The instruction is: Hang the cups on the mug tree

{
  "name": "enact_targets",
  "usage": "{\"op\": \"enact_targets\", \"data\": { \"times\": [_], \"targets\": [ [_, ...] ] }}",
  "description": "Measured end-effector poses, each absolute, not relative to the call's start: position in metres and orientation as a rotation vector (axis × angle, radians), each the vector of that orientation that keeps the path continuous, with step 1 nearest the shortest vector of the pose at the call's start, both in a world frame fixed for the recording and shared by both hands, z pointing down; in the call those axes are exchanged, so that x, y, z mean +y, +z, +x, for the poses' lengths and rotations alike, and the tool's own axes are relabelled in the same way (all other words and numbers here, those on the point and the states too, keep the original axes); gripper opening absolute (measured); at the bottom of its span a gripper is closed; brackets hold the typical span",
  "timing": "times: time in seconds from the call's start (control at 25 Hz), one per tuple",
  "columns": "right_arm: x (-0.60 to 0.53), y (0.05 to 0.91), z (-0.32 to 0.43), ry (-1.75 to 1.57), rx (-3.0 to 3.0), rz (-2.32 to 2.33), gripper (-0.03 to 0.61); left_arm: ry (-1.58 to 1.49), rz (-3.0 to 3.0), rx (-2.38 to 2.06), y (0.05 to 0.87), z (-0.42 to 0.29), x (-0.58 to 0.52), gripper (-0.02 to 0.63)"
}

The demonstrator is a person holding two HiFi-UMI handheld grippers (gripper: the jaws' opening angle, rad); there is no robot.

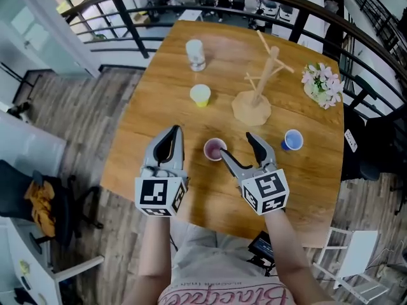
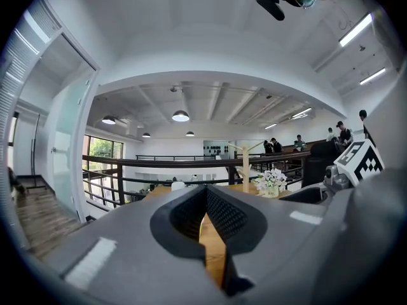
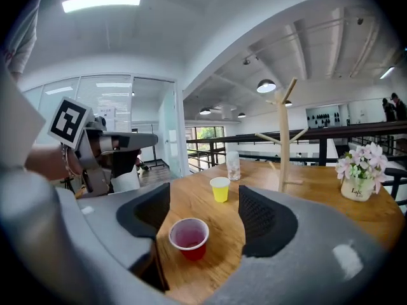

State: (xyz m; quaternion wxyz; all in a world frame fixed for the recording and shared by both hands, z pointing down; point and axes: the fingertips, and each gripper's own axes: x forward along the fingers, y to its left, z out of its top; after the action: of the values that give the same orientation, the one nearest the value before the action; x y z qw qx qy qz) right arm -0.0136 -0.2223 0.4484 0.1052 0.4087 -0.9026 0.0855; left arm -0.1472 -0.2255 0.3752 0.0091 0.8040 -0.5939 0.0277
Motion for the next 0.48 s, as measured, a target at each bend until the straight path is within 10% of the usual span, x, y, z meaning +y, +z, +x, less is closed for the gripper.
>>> {"op": "enact_targets", "data": {
  "times": [0.48],
  "targets": [
    [-0.210,0.530,-0.047,0.374,-2.563,1.094,0.397,0.132,2.492,-1.764,0.409,-0.167,-0.240,0.014]
  ]
}}
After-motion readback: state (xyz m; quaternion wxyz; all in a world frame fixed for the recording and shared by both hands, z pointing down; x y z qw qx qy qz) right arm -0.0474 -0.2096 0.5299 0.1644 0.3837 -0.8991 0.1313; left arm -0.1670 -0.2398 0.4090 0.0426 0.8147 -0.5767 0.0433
